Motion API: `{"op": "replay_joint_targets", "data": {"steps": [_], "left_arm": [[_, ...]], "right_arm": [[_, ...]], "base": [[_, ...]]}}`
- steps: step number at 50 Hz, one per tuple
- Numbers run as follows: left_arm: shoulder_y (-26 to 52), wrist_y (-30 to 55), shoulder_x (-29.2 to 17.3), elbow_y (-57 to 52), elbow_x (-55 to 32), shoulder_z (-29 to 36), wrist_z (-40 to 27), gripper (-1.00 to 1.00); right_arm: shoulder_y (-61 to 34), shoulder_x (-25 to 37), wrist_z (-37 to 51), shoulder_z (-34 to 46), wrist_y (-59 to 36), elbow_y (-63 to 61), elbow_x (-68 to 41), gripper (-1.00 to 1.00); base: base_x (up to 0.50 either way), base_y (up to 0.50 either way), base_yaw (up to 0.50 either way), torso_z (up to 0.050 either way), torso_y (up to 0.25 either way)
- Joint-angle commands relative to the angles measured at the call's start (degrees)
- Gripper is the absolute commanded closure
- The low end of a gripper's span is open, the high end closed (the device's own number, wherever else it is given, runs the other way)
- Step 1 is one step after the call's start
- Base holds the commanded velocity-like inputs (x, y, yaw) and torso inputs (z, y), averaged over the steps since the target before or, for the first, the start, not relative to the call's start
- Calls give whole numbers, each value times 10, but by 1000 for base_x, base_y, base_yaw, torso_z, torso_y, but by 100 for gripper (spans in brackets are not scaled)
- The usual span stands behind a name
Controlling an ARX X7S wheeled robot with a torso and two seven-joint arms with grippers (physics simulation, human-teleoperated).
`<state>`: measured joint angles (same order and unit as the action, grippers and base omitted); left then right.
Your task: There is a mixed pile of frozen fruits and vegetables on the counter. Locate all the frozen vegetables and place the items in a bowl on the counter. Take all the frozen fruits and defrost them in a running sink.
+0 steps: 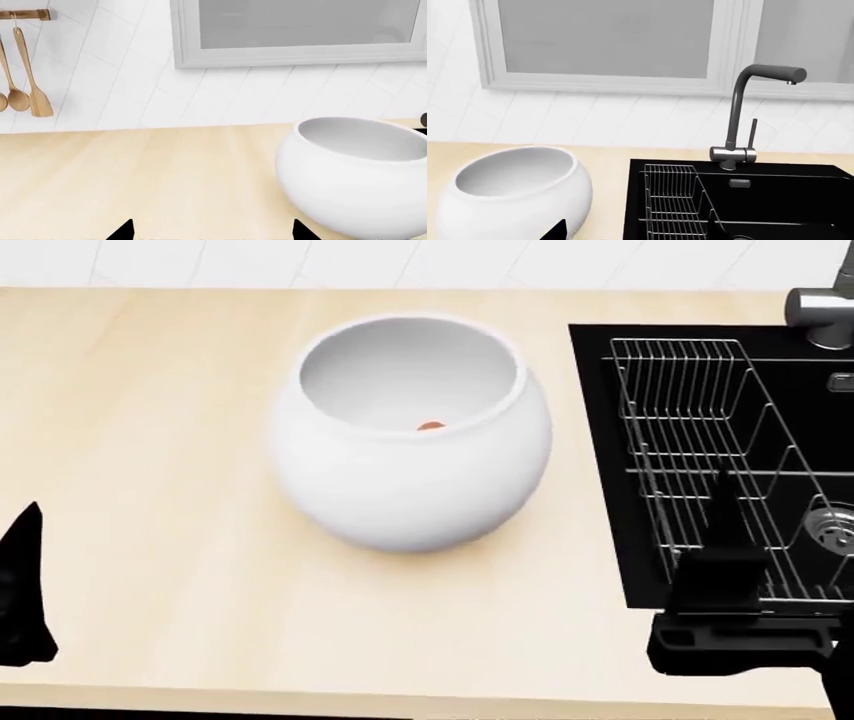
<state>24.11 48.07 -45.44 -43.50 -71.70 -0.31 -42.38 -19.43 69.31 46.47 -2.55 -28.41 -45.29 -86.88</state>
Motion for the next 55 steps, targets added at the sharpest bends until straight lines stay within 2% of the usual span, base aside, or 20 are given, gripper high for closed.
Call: {"op": "replay_joint_targets", "data": {"steps": [1, 3, 4, 16, 55], "left_arm": [[-19, -10, -7, -7, -6, -14, 3, -100], [-31, -14, -13, -12, -11, -23, 6, -100], [-8, -6, 3, -3, 1, 0, 0, -100], [0, -6, 13, 5, 13, 15, -1, -100], [-12, -15, 7, 2, 12, 14, 3, -100]], "right_arm": [[9, -2, 1, -3, -1, -1, 4, -100], [9, -5, 0, -1, -2, 1, 6, -100], [13, -4, 1, -4, -1, -1, 5, -100], [19, -7, 2, -6, -2, -1, 6, -100], [38, -18, 5, -16, -2, 2, 14, -100]], "base": [[-7, -406, 0, 0, 0], [-7, -494, 0, 0, 0], [-7, -500, 0, 0, 0], [-8, -500, 0, 0, 0], [-7, -500, 0, 0, 0]]}}
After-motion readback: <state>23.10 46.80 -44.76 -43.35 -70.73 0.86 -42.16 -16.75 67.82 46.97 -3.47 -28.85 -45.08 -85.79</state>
